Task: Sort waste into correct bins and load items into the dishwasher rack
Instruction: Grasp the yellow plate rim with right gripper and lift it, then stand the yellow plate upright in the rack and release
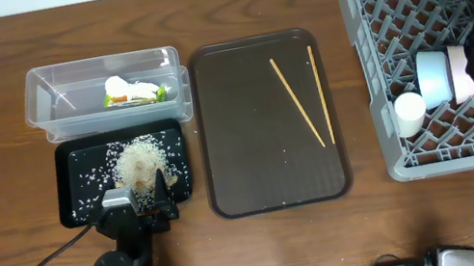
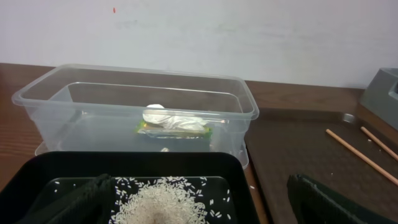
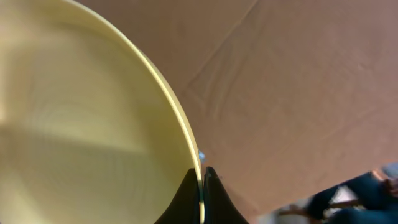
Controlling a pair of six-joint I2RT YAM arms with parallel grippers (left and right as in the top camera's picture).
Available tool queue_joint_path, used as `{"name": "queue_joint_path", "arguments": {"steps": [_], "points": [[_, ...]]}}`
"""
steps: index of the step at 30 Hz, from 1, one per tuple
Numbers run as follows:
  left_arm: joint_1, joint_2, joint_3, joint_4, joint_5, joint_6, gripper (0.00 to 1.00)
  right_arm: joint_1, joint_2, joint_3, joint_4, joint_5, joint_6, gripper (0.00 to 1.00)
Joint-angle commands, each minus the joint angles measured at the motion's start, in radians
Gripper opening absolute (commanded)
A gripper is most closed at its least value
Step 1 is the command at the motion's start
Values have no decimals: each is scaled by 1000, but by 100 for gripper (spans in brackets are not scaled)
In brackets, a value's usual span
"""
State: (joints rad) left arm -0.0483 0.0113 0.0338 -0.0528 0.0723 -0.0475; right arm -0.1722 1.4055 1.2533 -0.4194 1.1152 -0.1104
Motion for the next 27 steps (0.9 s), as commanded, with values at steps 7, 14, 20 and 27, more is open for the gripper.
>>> {"name": "queue_joint_path", "arguments": {"steps": [7, 14, 20, 27], "points": [[4, 0, -27, -13, 6, 10, 91, -23, 175, 3, 263, 39, -521, 1], [4, 0, -27, -13, 6, 10, 90, -6, 248, 3, 248, -10, -534, 1], [4, 0, -27, -13, 6, 10, 90, 58, 266, 3, 244, -52, -534, 13], [4, 0, -27, -13, 6, 10, 90, 193, 264, 3, 232, -72, -457, 63]]}}
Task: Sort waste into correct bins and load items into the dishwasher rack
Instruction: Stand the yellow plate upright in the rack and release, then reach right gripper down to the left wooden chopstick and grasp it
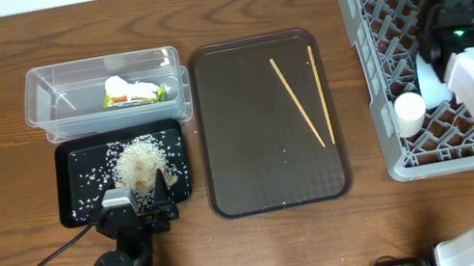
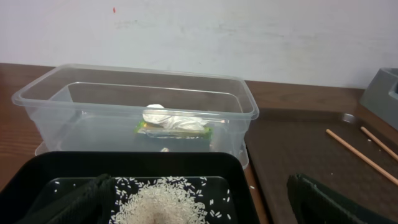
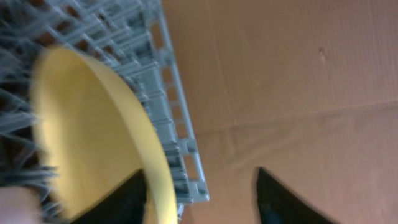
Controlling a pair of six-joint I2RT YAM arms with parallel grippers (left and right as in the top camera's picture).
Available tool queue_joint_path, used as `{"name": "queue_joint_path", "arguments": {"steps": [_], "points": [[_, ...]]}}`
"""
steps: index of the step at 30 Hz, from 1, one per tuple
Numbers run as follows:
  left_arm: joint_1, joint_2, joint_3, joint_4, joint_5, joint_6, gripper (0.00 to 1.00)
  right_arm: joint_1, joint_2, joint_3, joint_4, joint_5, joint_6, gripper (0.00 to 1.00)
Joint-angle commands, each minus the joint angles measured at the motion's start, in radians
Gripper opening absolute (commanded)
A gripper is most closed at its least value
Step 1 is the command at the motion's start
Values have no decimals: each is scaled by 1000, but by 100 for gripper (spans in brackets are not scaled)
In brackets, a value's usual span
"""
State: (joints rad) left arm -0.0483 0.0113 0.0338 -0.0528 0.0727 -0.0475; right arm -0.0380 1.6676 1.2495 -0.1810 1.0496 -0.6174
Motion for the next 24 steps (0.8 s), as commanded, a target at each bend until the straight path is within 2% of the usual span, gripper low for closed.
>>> {"name": "queue_joint_path", "arguments": {"steps": [1, 5, 10, 13, 15, 17, 21, 22, 24], "points": [[4, 0, -27, -13, 6, 10, 90, 80, 1, 7, -19, -7, 66, 66], [4, 0, -27, -13, 6, 10, 90, 174, -2, 7, -73, -7, 158, 77], [4, 0, -27, -13, 6, 10, 90, 270, -28, 7, -152, -20, 275, 84], [4, 0, -27, -13, 6, 10, 90, 325, -66, 7, -258, -113, 404, 88], [4, 0, -27, -13, 6, 10, 91, 364, -100, 7, -349, -263, 518, 85], [4, 0, -27, -13, 6, 10, 90, 400, -130, 7, -429, -495, 643, 79], [4, 0, -27, -13, 6, 10, 90, 448, -135, 1, -519, -1069, 853, 67], [4, 0, -27, -13, 6, 10, 90, 459, -125, -9, -517, -1164, 877, 63], [4, 0, -27, -13, 6, 10, 90, 480, -98, -33, -496, -1219, 915, 61]]}}
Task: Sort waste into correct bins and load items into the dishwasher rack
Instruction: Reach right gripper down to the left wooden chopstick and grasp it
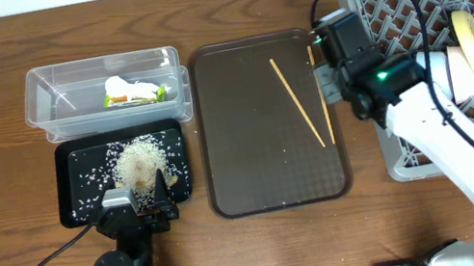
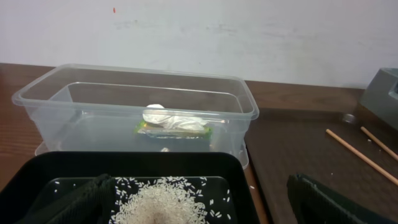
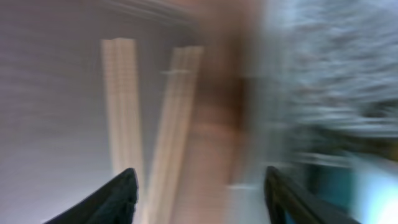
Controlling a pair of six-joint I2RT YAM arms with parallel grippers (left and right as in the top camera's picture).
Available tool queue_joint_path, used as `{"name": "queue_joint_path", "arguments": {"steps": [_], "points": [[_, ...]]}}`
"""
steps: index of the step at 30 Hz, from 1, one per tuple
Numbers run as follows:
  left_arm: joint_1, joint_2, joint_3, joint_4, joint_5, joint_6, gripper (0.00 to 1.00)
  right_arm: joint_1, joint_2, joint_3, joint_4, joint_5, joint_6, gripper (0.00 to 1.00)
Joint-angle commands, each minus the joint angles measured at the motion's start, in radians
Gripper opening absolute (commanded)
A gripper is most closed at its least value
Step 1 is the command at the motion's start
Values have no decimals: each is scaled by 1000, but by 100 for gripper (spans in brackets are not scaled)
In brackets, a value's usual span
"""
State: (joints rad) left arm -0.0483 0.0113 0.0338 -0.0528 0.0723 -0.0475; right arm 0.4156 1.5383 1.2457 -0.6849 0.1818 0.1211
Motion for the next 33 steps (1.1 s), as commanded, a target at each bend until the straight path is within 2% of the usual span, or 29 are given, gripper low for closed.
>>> {"name": "queue_joint_path", "arguments": {"steps": [1, 7, 10, 16, 20, 22, 25, 30, 33], "points": [[4, 0, -27, -13, 6, 10, 90, 37, 50, -42, 25, -332, 186, 60], [4, 0, -27, -13, 6, 10, 90, 43, 210, -77, 159, -102, 149, 55], [4, 0, -27, -13, 6, 10, 91, 32, 281, -77, 211, -111, 124, 45], [4, 0, -27, -13, 6, 10, 90, 33, 365, -77, 223, -111, 125, 40], [4, 0, -27, -13, 6, 10, 90, 32, 416, -77, 222, -100, 125, 31], [4, 0, -27, -13, 6, 10, 90, 32, 433, -77, 217, -106, 128, 17], [4, 0, -27, -13, 6, 10, 91, 32, 425, -72, 199, -113, 146, 1], [4, 0, -27, -13, 6, 10, 91, 10, 301, -24, 138, -169, 163, 1], [4, 0, -27, -13, 6, 10, 90, -36, 185, 11, 117, -138, 162, 1]]}}
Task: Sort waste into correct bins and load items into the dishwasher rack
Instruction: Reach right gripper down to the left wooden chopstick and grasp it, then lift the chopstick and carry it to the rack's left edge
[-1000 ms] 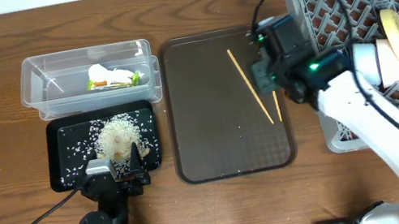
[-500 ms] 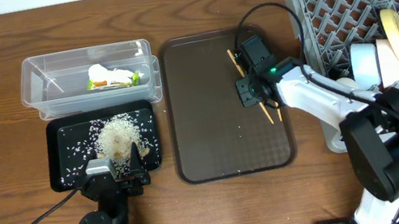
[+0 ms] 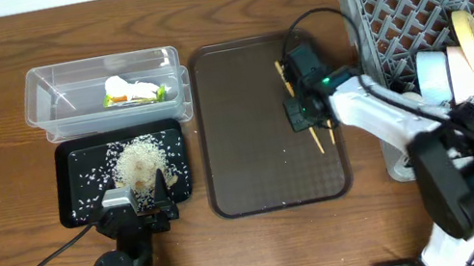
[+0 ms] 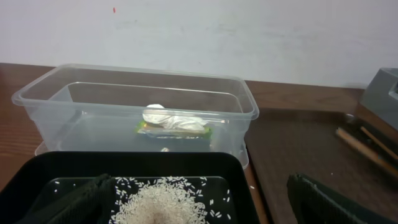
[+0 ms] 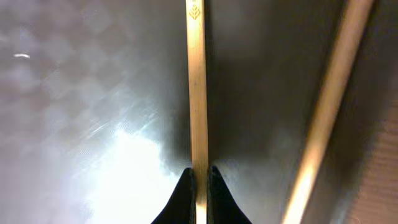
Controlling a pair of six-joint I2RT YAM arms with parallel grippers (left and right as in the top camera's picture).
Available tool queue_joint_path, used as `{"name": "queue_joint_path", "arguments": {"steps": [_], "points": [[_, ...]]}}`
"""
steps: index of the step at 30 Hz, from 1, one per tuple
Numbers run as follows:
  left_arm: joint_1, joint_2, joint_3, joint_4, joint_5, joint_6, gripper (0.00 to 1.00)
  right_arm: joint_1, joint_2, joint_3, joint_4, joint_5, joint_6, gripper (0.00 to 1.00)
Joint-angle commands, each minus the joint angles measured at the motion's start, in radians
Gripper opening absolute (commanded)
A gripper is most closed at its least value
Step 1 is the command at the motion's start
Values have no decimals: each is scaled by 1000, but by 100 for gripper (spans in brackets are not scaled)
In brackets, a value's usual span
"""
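Observation:
Two wooden chopsticks lie on the brown tray [image 3: 250,150]. My right gripper [image 3: 303,109] is down over the tray's right half, shut on the left chopstick [image 5: 196,93], which runs straight out from between its fingertips [image 5: 199,180]. The other chopstick [image 5: 329,106] lies just to the right, free. A grey dishwasher rack holds a yellow plate [image 3: 473,42] standing on edge. My left gripper [image 4: 186,208] stands open over a black tray [image 3: 77,171] holding a pile of rice [image 4: 165,199].
A clear plastic bin [image 3: 55,97] behind the black tray holds a crumpled wrapper [image 3: 134,92]. White cups [image 3: 432,74] sit in the rack beside the plate. The right arm's cable arcs over the gap between tray and rack.
My right gripper was open over the tray's upper right corner, by the far ends of the chopsticks. Now it is lower, at mid-tray, shut on the left chopstick. The left arm is unchanged.
My right gripper first held the yellow plate at the rack. Then it was open with the plate standing in the rack. After that it was over the tray's right edge, and now it grips one chopstick. The left gripper stayed open over the rice.

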State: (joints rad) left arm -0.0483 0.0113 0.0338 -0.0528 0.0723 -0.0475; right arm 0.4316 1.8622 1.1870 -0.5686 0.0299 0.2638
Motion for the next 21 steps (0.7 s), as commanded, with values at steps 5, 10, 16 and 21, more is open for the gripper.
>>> {"name": "queue_joint_path", "arguments": {"steps": [5, 10, 16, 21], "points": [[4, 0, -27, -13, 6, 10, 90, -167, -286, 78, 45, 102, 11, 1], [4, 0, -27, -13, 6, 10, 90, -289, -284, 76, 96, 131, -5, 1], [4, 0, -27, -13, 6, 10, 90, -378, -189, 76, 169, 128, -94, 1], [4, 0, -27, -13, 6, 10, 90, -380, -156, 76, 222, 131, -150, 29]]}}
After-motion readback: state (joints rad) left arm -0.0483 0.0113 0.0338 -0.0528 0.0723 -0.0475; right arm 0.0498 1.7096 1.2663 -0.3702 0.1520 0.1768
